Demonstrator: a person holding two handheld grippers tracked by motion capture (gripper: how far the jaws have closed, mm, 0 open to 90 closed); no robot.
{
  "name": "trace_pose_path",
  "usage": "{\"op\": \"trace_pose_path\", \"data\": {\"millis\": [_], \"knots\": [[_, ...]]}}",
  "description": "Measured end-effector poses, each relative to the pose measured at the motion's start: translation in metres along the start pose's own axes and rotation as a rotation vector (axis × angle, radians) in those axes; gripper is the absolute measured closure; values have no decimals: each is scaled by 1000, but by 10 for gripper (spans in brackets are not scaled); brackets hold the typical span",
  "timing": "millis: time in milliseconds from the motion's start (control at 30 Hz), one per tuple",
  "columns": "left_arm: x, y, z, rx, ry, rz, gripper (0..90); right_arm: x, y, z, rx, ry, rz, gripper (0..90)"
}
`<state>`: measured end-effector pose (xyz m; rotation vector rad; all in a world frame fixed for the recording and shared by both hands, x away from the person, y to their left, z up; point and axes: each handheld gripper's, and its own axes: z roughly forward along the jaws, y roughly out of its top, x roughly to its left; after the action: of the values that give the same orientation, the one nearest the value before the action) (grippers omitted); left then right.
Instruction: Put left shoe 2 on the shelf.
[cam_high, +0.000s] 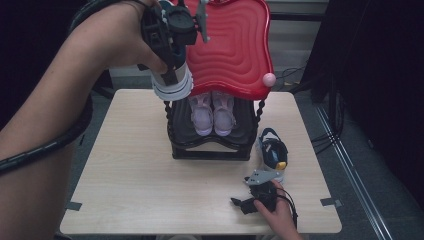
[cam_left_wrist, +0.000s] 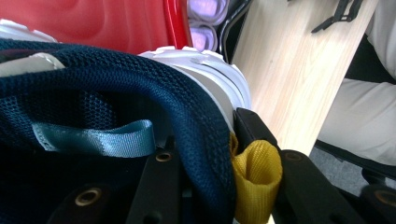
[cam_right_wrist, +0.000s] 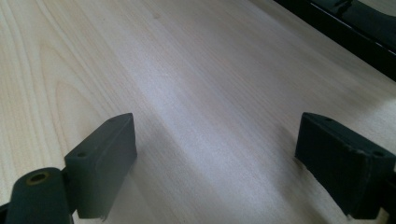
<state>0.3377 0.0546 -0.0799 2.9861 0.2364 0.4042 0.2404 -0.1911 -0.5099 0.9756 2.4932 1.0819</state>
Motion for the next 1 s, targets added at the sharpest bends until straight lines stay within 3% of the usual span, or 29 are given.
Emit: {"op": "trace_pose_path", "data": {"millis": [533, 833, 967, 1000], "knots": [[18, 32, 15, -17, 36, 72, 713, 0, 0, 0, 0, -1, 2, 116], [29, 46, 21, -17, 48, 88, 711, 0, 0, 0, 0, -1, 1, 116], [32, 49, 24, -30, 41, 75, 711, 0, 0, 0, 0, -1, 2, 116], [34, 50, 25, -24, 37, 90, 711, 0, 0, 0, 0, 0, 0, 116]]}}
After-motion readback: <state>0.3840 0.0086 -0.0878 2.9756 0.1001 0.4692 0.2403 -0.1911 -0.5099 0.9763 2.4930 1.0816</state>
